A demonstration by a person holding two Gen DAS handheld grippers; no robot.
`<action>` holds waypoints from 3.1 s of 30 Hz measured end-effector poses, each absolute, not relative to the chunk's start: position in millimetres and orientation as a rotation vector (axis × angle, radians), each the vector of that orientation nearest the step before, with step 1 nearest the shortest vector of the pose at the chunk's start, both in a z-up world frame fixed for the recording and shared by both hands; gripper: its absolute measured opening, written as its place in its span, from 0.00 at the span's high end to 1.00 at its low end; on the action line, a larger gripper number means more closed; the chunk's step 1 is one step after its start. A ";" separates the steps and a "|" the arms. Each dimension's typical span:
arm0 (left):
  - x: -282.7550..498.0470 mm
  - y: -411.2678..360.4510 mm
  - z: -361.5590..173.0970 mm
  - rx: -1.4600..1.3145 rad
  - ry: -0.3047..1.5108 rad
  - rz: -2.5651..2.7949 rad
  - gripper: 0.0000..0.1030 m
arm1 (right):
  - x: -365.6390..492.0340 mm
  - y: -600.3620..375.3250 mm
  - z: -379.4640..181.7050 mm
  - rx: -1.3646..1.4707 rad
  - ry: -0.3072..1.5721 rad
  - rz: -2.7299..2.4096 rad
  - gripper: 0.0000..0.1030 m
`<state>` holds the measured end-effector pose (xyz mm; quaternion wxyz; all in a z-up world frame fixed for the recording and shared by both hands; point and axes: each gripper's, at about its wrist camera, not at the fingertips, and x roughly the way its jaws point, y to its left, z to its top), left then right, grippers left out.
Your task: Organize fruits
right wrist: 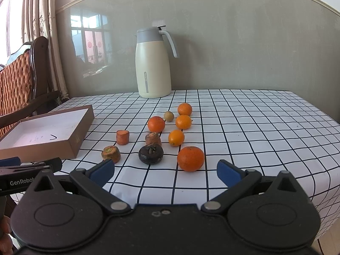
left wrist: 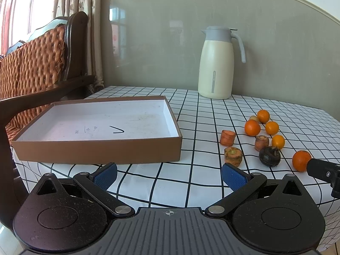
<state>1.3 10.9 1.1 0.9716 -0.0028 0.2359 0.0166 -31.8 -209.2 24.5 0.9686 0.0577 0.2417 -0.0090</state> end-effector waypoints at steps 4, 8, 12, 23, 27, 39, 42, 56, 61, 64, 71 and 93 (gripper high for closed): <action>1.2 10.6 1.0 -0.004 0.476 0.034 0.00 | -31.8 -209.0 24.4 0.117 0.489 -0.017 0.06; 1.5 10.4 0.7 -0.003 0.476 0.036 0.00 | -31.5 -209.0 24.3 0.119 0.489 -0.018 0.06; 1.5 10.6 0.7 -0.003 0.475 0.037 0.00 | -31.4 -208.9 24.0 0.118 0.490 -0.017 0.06; 2.1 10.4 -0.4 0.003 0.477 0.036 0.00 | -31.5 -208.9 23.5 0.120 0.491 -0.018 0.06; 2.2 10.3 -0.4 0.004 0.476 0.037 0.00 | -31.4 -208.9 22.8 0.122 0.491 -0.020 0.06; 1.2 5.3 -0.8 0.021 0.463 0.030 0.00 | -34.0 -211.6 22.9 0.127 0.474 -0.037 0.06; 0.6 4.8 -0.8 0.024 0.460 0.021 0.00 | -36.5 -213.7 22.6 0.121 0.459 -0.049 0.06; 0.9 -11.0 -4.0 0.063 0.446 -0.075 0.00 | -34.5 -227.2 19.7 0.126 0.448 -0.098 0.06; 7.0 -21.0 -3.8 0.078 0.445 -0.097 0.00 | -30.3 -236.1 19.3 0.176 0.455 -0.101 0.07; 13.8 -24.2 -4.1 0.068 0.452 -0.100 0.00 | -25.5 -238.0 18.1 0.172 0.463 -0.106 0.13; 32.5 -38.5 -6.2 0.084 0.455 -0.121 0.00 | -4.0 -245.7 10.7 0.216 0.526 -0.104 0.26; 78.4 -70.9 -31.8 0.068 0.549 -0.164 0.56 | 47.9 -252.3 -11.5 0.226 0.637 -0.084 0.57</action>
